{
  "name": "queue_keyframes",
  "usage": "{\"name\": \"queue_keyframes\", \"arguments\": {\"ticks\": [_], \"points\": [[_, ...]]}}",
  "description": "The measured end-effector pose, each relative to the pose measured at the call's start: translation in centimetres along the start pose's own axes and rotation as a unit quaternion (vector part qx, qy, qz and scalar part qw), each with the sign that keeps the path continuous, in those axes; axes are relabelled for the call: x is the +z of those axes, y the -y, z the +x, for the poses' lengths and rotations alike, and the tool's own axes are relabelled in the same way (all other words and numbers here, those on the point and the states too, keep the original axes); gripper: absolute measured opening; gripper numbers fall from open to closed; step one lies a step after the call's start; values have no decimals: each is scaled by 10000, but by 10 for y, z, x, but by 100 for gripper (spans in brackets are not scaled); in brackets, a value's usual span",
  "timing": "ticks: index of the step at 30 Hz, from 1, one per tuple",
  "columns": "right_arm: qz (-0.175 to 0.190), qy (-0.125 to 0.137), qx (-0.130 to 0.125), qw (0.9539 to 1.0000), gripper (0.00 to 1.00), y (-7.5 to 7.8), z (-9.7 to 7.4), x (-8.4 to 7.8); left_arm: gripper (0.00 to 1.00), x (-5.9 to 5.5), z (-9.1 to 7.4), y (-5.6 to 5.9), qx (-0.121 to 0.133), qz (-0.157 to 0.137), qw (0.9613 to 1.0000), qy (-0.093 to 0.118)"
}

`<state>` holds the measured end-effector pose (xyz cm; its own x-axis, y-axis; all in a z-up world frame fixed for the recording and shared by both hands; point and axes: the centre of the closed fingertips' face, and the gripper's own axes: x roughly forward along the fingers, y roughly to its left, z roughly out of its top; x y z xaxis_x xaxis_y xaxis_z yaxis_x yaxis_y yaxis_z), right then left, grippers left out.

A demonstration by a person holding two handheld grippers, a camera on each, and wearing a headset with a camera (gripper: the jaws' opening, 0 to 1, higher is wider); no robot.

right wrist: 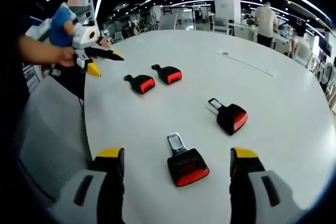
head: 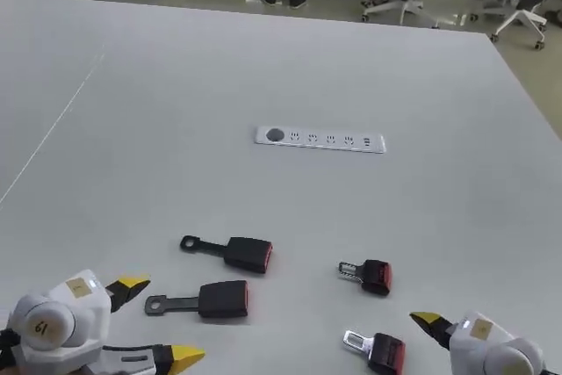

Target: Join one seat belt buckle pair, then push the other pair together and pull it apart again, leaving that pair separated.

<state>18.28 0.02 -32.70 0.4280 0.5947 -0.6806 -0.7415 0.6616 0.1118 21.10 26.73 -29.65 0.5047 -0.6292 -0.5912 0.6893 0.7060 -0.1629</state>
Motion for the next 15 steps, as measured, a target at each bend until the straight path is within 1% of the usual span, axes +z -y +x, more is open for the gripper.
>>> {"name": "queue_keyframes", "arguments": {"ticks": [3, 5, 8, 11, 14, 15], "points": [[-125, -112, 120, 9998, 83, -1, 4, -2, 83, -2, 8, -1, -107, 186, 9997, -130], [-188, -195, 225, 9994, 82, -2, 5, -4, 81, -1, 13, -2, -178, 278, 9993, -162], [-296, -309, 282, 9987, 81, 0, 7, -8, 79, -3, 21, -5, -280, 378, 9986, -239], [-318, -392, 344, 9981, 79, 3, 8, -11, 76, -7, 30, -9, -374, 587, 9968, -382], [-375, -504, 395, 9972, 78, 4, 9, -15, 74, -9, 37, -6, -539, 694, 9949, -498], [-387, -574, 438, 9966, 77, 4, 9, -17, 74, -12, 40, -7, -594, 810, 9933, -570]]}}
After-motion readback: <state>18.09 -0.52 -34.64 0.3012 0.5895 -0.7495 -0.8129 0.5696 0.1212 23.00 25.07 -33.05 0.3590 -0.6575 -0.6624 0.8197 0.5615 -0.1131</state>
